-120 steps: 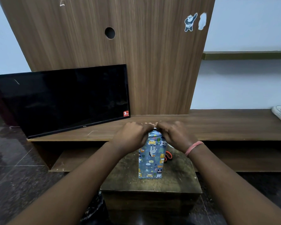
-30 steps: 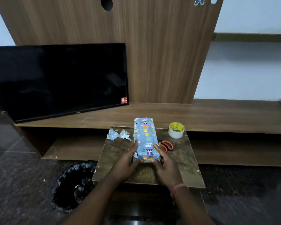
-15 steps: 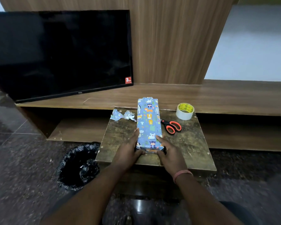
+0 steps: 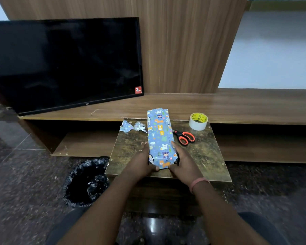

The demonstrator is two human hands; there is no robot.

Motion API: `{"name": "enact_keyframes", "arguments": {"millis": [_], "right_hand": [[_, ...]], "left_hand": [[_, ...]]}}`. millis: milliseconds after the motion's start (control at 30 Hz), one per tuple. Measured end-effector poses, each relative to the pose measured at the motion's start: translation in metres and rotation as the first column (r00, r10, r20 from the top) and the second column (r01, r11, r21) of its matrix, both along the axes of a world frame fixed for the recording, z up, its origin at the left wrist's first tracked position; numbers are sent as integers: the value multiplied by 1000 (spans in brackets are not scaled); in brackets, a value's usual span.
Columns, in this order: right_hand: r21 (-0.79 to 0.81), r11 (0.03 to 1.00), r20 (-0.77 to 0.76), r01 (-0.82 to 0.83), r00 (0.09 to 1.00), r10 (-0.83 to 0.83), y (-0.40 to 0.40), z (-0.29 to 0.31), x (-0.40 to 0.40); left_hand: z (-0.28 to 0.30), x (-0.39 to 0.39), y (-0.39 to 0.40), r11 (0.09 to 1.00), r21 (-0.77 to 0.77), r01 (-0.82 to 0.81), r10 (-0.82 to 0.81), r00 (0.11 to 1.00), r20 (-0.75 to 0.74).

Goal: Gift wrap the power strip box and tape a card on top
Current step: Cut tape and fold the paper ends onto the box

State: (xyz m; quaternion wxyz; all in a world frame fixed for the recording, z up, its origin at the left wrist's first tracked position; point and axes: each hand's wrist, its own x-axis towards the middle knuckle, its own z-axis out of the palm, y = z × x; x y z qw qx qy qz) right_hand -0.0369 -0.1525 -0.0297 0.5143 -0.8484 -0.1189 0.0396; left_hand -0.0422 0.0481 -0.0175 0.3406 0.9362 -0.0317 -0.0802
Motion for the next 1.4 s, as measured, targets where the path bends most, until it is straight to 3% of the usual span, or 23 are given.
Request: {"name": "enact_keyframes", "arguments": {"millis": [100, 200, 267, 333, 400, 467, 633, 800, 900, 1000, 1133, 1200, 1267, 1400], "right_hand": [[-150, 979, -16, -136, 991, 135, -9, 24, 11], [-232, 947, -97, -221, 974, 203, -22, 51, 25], [-140, 982, -167, -127, 981, 103, -28, 59, 42], [-104, 987, -152, 122, 979, -137, -29, 56, 67], [-156, 925, -57, 347, 931, -359, -28, 53, 92], [-281, 851, 24, 444, 890, -456, -25, 55, 110], [-567, 709, 132, 419, 896, -424, -24, 49, 143], [-621, 687, 90, 376, 905, -415, -26, 48, 170], [-398, 765, 85, 507, 850, -519, -30, 41, 163], [-203, 783, 78, 587, 807, -585, -25, 38, 150], [65, 810, 24, 582, 811, -585, -9, 45, 124], [149, 814, 1, 561, 824, -567, -2, 49, 107], [209, 824, -10, 527, 844, -537, 3, 58, 89], [217, 866, 29, 450, 884, -467, 9, 69, 64]], "left_hand": [[21, 5, 3, 999, -24, 46, -49, 982, -181], [31, 6, 9, 992, -118, 38, -56, 986, -156], [32, 11, 9, 984, -171, 41, -56, 995, -84], [31, 18, 7, 959, -284, 11, -9, 1000, 7], [27, 34, 2, 894, -445, -56, 87, 995, 50], [25, 48, -6, 841, -528, -116, 174, 983, 63], [21, 71, -29, 818, -568, -89, 205, 968, 143], [6, 80, -38, 783, -613, -101, 215, 970, 114], [0, 81, -41, 778, -618, -115, 219, 971, 94], [3, 79, -46, 773, -618, -144, 222, 974, 51], [13, 69, -58, 796, -587, -148, 221, 974, 53], [23, 63, -65, 756, -628, -183, 248, 969, 16], [29, 60, -70, 658, -718, -227, 278, 959, -48], [44, 56, -77, 250, -924, -288, 183, 951, -247]]}}
